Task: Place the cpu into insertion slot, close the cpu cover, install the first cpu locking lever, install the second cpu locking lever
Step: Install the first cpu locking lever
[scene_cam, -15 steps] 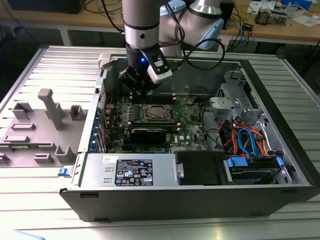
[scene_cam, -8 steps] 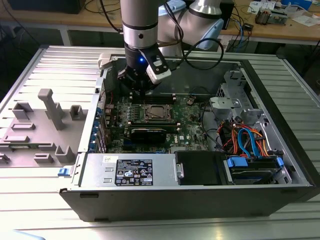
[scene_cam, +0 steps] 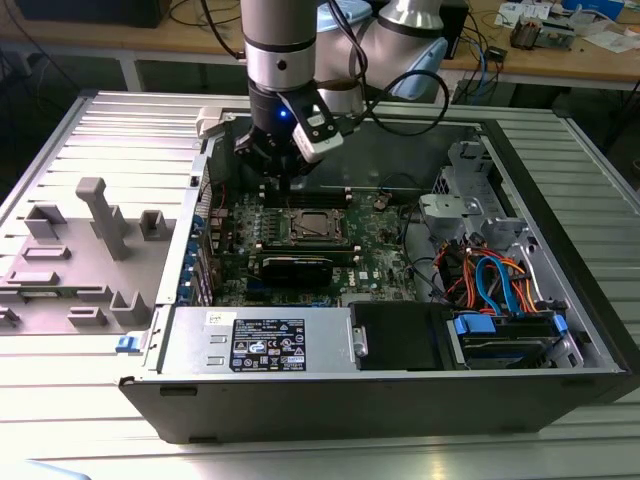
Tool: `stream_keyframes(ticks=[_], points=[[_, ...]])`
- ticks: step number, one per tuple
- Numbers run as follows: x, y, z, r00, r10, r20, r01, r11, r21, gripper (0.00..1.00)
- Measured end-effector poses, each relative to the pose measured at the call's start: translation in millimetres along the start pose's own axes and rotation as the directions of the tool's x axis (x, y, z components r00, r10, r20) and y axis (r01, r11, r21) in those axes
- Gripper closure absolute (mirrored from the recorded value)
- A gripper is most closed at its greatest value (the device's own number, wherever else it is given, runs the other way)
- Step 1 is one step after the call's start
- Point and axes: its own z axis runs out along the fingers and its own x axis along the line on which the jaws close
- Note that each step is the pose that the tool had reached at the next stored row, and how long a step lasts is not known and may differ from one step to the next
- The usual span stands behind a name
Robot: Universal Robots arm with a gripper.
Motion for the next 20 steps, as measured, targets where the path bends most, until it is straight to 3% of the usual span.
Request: stream_keyframes(ticks=[11, 12, 13, 14, 18, 20], points=[[14.1, 0.7, -0.2, 0.9999, -0.015, 0.0011, 0.015, 0.9999, -0.0025, 0.89], [15.1, 0.7, -0.3, 0.9998, -0.018, 0.0032, 0.018, 0.9997, -0.0191, 0.89], [15.7, 0.8, -0.2, 0.9998, -0.019, 0.0052, 0.019, 0.999, -0.0401, 0.89], [16.2, 0.8, -0.3, 0.9998, -0.02, 0.0062, 0.02, 0.9984, -0.0532, 0.89], [17.7, 0.8, -0.2, 0.9997, -0.021, 0.0069, 0.022, 0.998, -0.0598, 0.89], [19.0, 0.9, -0.1, 0.9997, -0.023, 0.0085, 0.023, 0.9971, -0.072, 0.89]])
